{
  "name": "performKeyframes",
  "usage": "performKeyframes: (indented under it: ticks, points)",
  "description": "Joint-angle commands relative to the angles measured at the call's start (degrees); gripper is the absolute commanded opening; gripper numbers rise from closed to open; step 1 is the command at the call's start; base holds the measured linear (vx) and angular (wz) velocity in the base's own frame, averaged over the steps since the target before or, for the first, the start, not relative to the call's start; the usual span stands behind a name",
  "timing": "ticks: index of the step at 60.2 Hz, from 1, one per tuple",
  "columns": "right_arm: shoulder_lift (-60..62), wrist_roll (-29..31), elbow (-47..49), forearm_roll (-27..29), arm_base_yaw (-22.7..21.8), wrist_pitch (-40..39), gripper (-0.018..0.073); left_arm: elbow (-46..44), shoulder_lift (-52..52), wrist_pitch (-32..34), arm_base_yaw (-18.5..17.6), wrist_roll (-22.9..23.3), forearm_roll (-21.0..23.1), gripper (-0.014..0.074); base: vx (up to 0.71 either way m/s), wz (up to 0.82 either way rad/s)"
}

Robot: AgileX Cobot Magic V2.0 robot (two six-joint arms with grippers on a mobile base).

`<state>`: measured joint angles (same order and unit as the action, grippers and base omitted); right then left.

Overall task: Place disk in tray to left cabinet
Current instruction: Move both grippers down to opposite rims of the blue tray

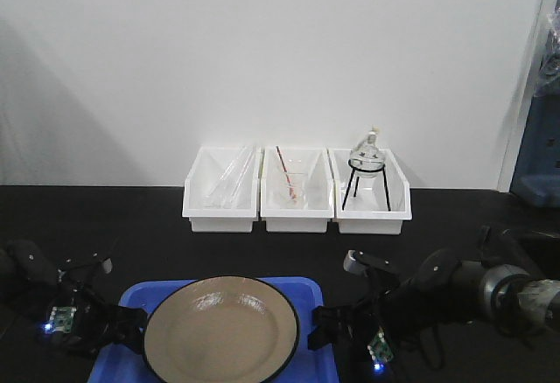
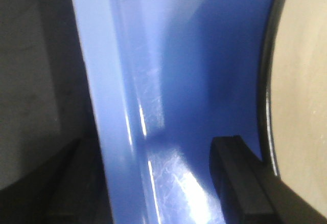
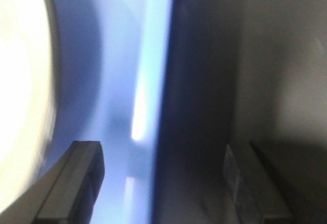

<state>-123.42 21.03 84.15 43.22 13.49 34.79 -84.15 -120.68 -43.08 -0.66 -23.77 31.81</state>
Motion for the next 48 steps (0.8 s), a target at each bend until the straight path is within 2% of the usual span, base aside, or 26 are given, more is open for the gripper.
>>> performKeyframes:
  ticks: [1, 19, 33, 43, 48]
  points:
    - [1.53, -2.05, 4.71, 0.99, 0.37, -0.63, 0.0540, -1.73, 3.10, 0.10, -0.34, 0.10, 2.65, 0.0552, 0.00, 0.00]
    - [-4.18, -11.59, 11.79, -7.98, 0.71, 5.09, 0.0463, -1.73, 3.10, -0.01, -0.28, 0.10, 2.70, 0.0552, 0.00, 0.00]
    - [-6.26, -12.24, 14.22, -8.33, 2.04, 6.34, 0.0307, -1.73, 3.10, -0.67, -0.28, 0.10, 2.76, 0.0545, 0.00, 0.00]
    - [-7.71, -12.24, 15.42, -8.13, 3.24, 7.66, 0.0188, -1.73, 3.10, -1.36, -0.28, 0.10, 3.92, 0.0507, 0.00, 0.00]
    - [-7.96, -12.24, 15.65, -8.38, 3.72, 8.65, 0.0158, -1.73, 3.10, -1.50, -0.28, 0.10, 4.33, 0.0479, 0.00, 0.00]
